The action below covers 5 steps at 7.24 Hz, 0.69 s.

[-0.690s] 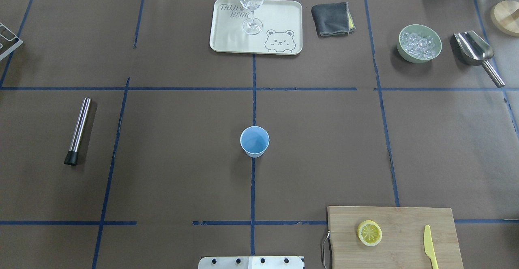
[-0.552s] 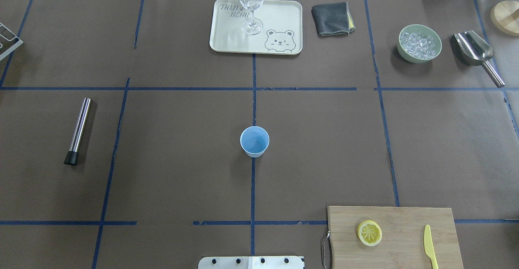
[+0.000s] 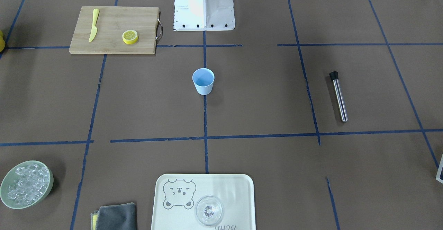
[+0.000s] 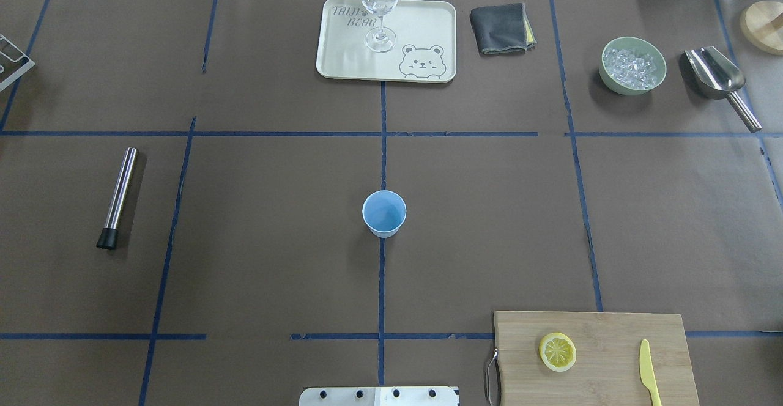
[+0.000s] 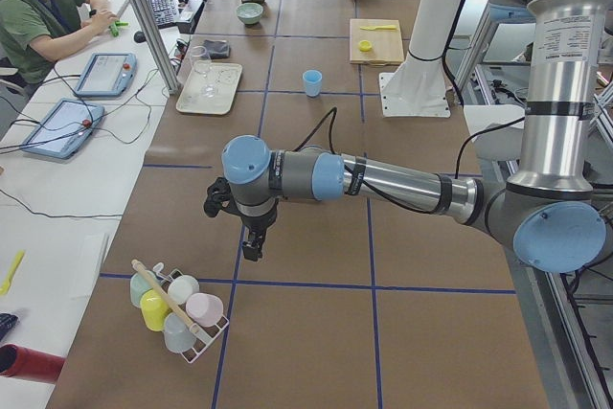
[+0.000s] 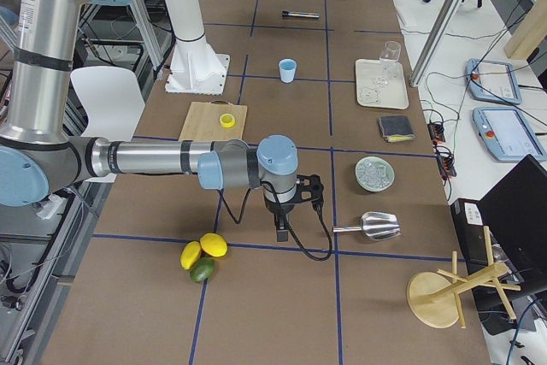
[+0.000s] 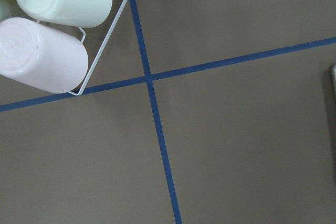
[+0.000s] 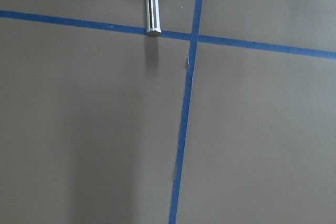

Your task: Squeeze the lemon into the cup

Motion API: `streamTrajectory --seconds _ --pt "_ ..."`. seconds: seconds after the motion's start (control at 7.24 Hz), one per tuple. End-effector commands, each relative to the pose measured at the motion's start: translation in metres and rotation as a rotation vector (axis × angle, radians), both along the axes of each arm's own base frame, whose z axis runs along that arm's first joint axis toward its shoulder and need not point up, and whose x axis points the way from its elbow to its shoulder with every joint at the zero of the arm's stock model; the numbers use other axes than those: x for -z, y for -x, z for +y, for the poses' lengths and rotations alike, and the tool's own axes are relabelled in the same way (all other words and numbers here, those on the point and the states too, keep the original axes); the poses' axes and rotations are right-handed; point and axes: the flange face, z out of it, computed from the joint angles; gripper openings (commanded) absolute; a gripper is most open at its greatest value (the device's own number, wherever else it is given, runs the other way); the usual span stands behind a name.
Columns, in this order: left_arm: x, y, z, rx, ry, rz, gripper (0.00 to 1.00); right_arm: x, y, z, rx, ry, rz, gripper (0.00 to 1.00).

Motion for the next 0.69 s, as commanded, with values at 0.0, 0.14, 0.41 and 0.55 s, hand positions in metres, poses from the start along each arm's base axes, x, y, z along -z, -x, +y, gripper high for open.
streamTrajectory --seconds 0.0,0.14,0.41,0.55 --pt "0.006 0.002 -0.01 0.005 -0.099 -0.042 1.0 0.016 0.0 -0.01 -0.006 -0.108 -0.006 1.0" --pt "0.006 0.002 -0.015 0.003 -0.15 -0.042 1.0 0.031 0.001 -0.022 -0.011 -0.185 -0.016 1.0" --pt "-0.004 0.002 -0.008 0.003 -0.187 -0.031 1.0 0.062 0.03 -0.024 -0.154 -0.038 -0.114 1.0" --pt "0.0 0.002 -0.007 0.006 -0.192 -0.031 1.0 0.092 0.059 -0.025 -0.114 -0.159 -0.083 1.0"
